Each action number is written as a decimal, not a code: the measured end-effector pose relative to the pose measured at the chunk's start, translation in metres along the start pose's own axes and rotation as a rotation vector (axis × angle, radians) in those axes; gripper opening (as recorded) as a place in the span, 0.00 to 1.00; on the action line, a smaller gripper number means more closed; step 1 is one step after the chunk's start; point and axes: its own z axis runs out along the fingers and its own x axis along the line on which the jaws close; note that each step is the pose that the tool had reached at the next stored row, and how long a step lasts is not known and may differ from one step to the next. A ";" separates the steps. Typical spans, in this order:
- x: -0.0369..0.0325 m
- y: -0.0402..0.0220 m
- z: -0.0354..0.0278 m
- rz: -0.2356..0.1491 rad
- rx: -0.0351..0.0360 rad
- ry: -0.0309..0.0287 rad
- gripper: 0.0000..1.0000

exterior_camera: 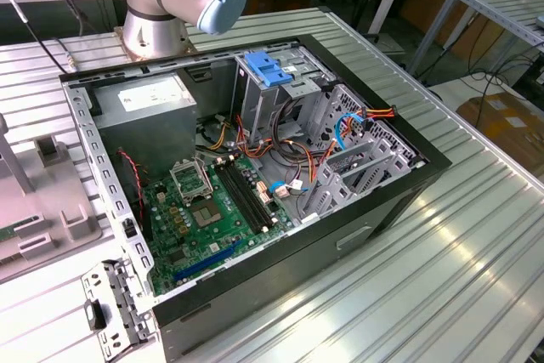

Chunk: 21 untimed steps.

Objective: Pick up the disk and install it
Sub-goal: 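Pick up the disk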

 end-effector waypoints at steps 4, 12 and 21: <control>-0.0141 0.0036 0.0054 0.000 0.0005 -0.0056 0.96; -0.0513 0.0082 0.0216 0.000 0.0012 -0.0141 0.88; -0.0507 0.0131 0.0268 0.000 0.0009 -0.0143 0.75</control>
